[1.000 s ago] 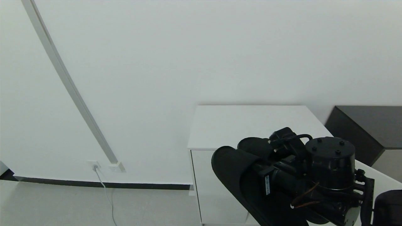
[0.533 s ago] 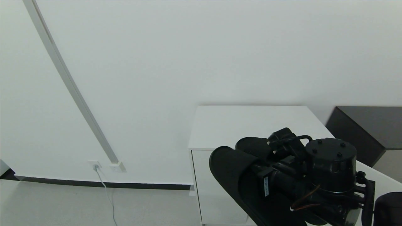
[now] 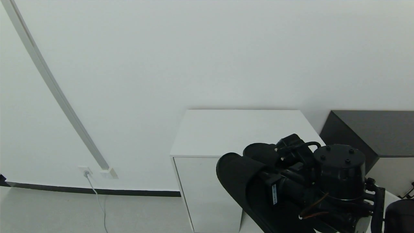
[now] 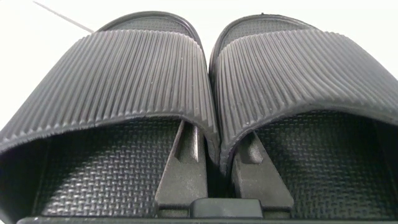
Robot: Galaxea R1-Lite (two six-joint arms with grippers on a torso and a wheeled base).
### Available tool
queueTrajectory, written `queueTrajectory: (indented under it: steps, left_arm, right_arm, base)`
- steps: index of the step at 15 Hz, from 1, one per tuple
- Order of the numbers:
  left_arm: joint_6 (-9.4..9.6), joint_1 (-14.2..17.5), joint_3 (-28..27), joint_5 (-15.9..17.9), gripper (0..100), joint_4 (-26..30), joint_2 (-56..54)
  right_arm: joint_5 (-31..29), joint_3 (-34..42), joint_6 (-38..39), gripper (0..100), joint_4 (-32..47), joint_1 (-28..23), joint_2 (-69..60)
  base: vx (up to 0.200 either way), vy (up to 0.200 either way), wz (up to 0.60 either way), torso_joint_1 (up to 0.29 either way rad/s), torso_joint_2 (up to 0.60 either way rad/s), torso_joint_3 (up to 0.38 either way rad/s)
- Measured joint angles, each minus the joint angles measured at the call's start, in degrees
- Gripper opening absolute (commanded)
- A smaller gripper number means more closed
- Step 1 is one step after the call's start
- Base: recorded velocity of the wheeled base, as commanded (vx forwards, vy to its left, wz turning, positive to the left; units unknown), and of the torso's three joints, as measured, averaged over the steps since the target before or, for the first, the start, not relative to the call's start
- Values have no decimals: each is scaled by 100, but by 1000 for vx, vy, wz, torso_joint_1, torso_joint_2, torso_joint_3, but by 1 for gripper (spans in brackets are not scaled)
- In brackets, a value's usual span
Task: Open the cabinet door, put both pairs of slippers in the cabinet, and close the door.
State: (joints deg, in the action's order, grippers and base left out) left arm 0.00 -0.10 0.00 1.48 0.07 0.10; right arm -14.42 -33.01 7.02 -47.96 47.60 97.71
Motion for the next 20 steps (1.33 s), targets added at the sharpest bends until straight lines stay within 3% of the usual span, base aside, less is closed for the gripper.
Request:
queueTrajectory:
  steps: [8, 20]
  left_arm:
    - [5, 2, 0, -6, 0, 0, 0]
    - [0, 2, 0, -6, 0, 2, 0]
  right_arm:
    - [-5, 0, -7, 0, 6, 5, -2]
    - [-2, 7, 0, 0, 9, -11, 13]
  base:
    - [0, -200, 0, 2, 1, 2]
    - [-17, 0, 0, -1, 1, 0]
